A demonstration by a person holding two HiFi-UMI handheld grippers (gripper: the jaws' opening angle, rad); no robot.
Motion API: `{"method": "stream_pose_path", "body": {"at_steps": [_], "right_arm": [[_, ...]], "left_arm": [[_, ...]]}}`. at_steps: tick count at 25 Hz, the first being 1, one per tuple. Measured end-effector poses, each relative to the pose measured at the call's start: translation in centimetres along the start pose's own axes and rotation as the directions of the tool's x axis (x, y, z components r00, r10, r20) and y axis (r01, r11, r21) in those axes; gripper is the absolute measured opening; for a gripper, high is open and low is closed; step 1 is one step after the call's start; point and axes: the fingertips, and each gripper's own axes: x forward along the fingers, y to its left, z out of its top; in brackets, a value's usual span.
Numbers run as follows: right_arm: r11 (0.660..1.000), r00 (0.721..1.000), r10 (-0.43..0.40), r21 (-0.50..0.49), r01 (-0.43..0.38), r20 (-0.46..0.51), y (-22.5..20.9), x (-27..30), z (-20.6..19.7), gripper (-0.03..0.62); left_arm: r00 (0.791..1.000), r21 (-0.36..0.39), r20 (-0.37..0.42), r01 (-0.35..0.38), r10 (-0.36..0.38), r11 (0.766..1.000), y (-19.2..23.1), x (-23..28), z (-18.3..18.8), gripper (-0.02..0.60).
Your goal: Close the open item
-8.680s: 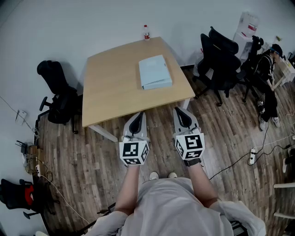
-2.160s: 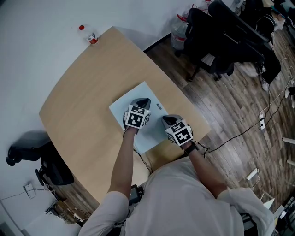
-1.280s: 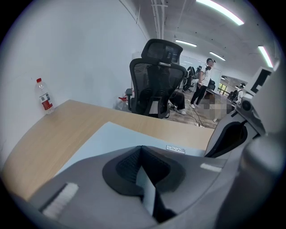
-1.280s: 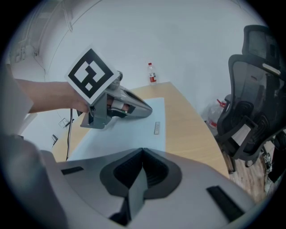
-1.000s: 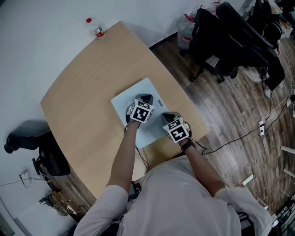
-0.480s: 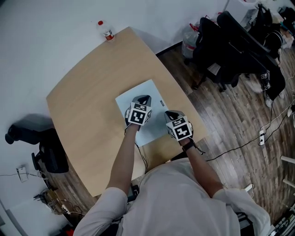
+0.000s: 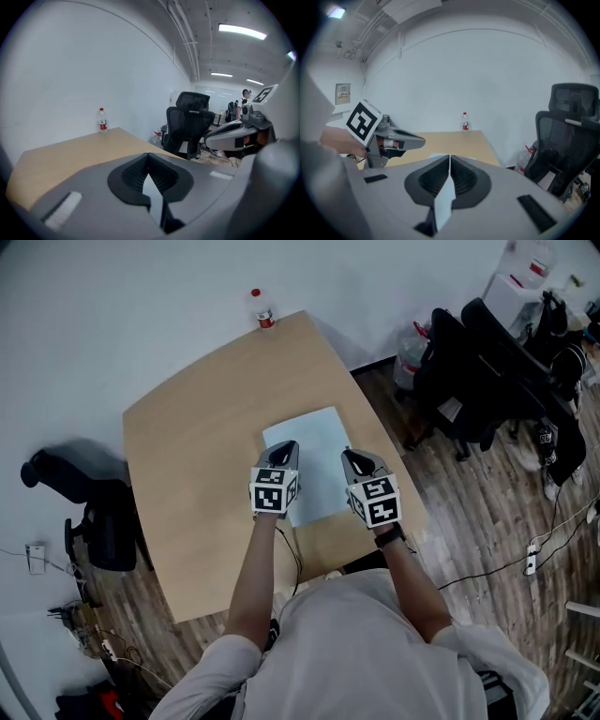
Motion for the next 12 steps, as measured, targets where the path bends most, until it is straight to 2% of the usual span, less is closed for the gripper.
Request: {"method": "stream_pose_path", "body": {"at_steps": [5,12], "right_arm": [[0.999,0.992,0.023,-0.034,-0.019,0.124,2.5,-2.2,4.5,0.015],[0.993,0.954,0.060,-0.111,-0.028,0.295,6.7,-5.6,10.6,0.015]], "left_arm": [[0.983,0.012,0.154,-0.105,0.102,0.994,0.7,-6.9,3.7,0.009],[0.924,-0.036,0.315,-0.217,0.217,0.975,0.5,-15.0,6.9,0.009]]}}
